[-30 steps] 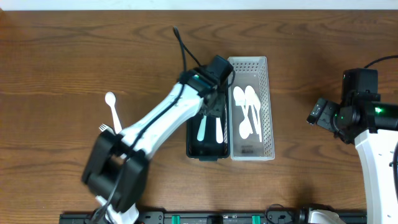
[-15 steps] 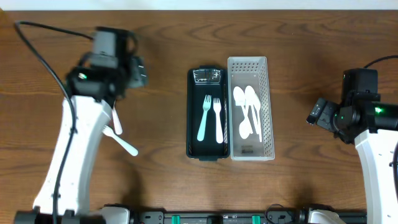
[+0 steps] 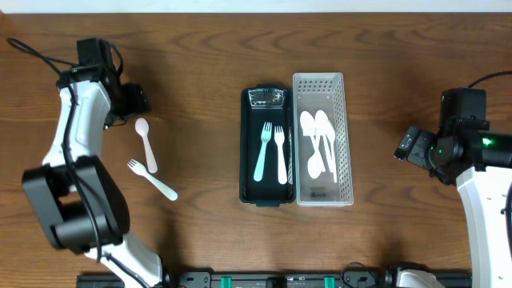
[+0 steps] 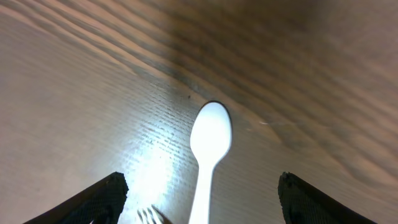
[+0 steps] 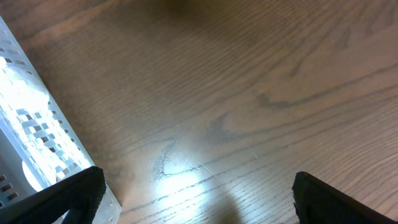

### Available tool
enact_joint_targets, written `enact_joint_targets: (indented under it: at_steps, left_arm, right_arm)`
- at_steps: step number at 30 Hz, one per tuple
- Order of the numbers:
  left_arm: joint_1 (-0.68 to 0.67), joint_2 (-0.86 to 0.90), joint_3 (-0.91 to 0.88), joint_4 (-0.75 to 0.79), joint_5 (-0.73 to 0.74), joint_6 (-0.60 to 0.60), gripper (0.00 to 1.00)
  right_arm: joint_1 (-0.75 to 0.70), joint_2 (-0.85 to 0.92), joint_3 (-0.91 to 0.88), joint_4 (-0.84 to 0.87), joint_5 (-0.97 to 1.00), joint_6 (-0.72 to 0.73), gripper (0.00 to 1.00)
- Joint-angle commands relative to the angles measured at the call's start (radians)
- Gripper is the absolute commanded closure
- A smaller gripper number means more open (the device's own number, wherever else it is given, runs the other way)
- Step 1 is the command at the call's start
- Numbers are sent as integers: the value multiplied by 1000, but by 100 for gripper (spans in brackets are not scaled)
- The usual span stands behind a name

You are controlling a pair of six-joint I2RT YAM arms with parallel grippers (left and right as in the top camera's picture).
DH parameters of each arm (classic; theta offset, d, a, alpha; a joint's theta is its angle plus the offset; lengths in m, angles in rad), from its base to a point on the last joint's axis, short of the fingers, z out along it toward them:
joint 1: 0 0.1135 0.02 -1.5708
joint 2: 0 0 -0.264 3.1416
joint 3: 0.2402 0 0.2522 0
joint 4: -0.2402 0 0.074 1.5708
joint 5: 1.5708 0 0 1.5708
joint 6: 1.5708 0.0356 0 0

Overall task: Pack container
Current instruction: 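Move the left gripper to the white spoon and grasp it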

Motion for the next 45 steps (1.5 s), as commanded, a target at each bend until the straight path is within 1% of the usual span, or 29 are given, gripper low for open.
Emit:
enact_joint_targets:
  at_steps: [1,5,16,41,43,44,45]
  left_arm:
    - [8,61,-2,8,51,79,20]
    - [7,123,-2,21,56,120,19]
    - [8,199,-3,53,55,137,19]
    - [8,243,-6,85,55,145,19]
    - [8,243,-6,84,55,144,21]
    - [8,243,-6,82,55,144,24]
    - [8,243,-6,80,55,144,29]
  right_arm:
    - [-6,-2,-3,3,-1,-17,1]
    - [-6,-2,-3,3,-1,-17,1]
    - [-6,-2,-3,3,0,-20,1]
    - [-6,-2,-3,2,0,-25,1]
    - [-6,-2,-3,2,0,-25,1]
    - [-6,-2,-3,2,0,-25,1]
    - [-6,-2,-3,2,0,-25,1]
